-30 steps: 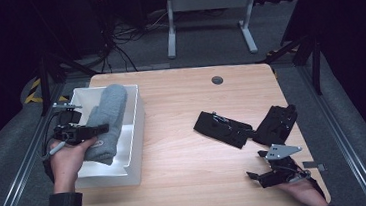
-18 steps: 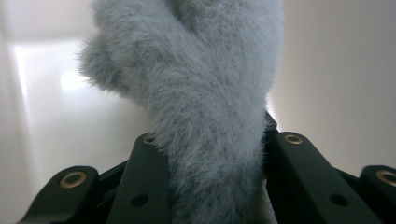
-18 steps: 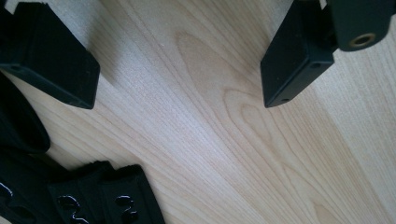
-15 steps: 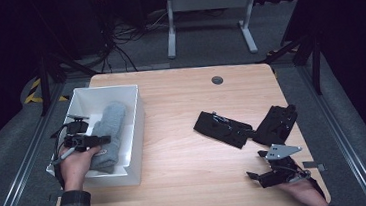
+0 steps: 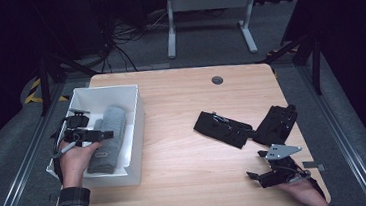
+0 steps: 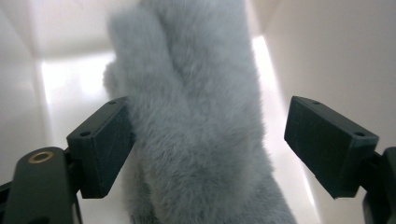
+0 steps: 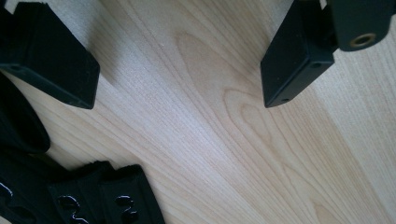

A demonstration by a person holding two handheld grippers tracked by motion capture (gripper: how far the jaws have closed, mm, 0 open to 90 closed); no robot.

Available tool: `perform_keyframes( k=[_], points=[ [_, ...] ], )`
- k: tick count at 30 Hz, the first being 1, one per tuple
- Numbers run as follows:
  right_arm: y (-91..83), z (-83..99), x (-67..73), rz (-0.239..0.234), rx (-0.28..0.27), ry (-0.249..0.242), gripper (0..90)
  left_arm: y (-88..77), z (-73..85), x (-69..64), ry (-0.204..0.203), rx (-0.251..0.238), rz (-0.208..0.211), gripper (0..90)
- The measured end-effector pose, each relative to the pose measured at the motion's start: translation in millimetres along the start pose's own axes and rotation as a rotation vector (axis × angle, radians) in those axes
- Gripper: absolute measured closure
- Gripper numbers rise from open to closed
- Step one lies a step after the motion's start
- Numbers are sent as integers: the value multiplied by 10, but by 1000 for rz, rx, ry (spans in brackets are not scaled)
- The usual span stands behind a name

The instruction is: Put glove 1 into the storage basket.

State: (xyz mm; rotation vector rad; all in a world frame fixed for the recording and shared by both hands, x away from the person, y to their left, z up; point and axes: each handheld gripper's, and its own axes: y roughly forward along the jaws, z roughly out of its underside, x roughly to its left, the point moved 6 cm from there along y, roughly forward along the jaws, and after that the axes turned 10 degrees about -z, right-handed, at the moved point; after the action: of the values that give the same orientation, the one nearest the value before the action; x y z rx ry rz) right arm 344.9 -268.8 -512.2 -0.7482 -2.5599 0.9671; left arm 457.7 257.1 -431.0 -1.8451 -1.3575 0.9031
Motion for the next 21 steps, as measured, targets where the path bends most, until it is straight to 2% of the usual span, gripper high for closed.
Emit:
perform_keyframes(
  k=[4, 8, 11, 15, 21],
  points=[
    [0, 0, 0, 0, 0, 0, 121, -123, -80, -62, 21, -32, 0, 164],
    [0, 0, 0, 0, 0, 0, 121, -278, -164, -189, 53, -74, 9, 160],
    [0, 0, 0, 0, 0, 0, 121, -384, -221, -352, 98, -104, 32, 157],
    [0, 0, 0, 0, 0, 0, 121, -475, -282, -563, 136, -134, 71, 154],
    [0, 0, 0, 0, 0, 0, 121, -571, -377, -918, 196, -163, 153, 153]
  ],
)
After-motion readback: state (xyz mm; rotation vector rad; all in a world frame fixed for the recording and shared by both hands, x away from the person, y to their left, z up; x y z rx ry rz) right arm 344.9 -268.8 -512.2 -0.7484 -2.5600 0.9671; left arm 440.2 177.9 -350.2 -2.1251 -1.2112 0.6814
